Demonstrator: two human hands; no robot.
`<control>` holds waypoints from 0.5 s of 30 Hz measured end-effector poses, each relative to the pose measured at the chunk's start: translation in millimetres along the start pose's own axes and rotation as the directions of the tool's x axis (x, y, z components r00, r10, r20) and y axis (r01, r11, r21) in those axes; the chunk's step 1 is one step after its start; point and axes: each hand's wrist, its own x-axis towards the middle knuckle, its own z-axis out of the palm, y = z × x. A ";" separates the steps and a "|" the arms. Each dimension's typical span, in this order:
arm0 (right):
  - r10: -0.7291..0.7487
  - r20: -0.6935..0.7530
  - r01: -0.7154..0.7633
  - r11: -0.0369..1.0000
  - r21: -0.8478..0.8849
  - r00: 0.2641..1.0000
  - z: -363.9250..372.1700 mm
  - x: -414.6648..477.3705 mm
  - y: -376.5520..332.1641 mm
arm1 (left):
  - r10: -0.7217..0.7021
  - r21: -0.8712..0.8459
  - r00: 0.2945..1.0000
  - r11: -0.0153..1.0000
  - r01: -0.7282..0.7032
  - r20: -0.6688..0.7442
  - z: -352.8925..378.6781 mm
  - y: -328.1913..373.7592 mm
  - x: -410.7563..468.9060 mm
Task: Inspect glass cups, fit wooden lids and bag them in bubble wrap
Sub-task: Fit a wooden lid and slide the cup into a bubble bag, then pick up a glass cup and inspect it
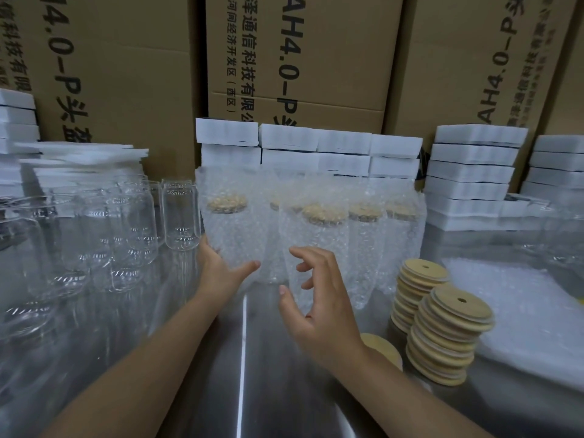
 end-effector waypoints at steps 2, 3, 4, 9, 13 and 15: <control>0.000 0.017 0.000 1.000 -0.006 1.000 0.4 0.4 0.0 | -0.002 0.027 1.000 1.000 0.001 0.011 -0.3 -0.3 2.6; 0.001 0.021 -0.001 1.000 -0.010 1.000 0.3 0.5 0.2 | 0.006 0.043 1.000 0.999 -0.007 0.019 0.0 0.4 3.7; 0.002 0.022 -0.002 1.000 -0.012 1.000 0.2 0.5 0.5 | 0.009 0.062 1.000 0.998 -0.011 0.027 0.5 1.5 4.6; 0.044 0.034 -0.044 0.999 -0.003 0.998 -1.9 0.1 3.7 | -0.018 0.083 0.999 0.996 0.016 0.029 0.1 5.7 7.0; 0.096 0.029 -0.096 0.995 0.007 0.995 -4.2 1.0 5.4 | -0.060 0.138 0.992 0.989 0.045 0.108 -14.4 10.5 5.2; 0.110 0.018 -0.110 0.994 0.004 0.994 -5.8 1.1 2.7 | -0.112 0.293 0.982 0.954 0.064 0.153 -28.9 12.7 9.9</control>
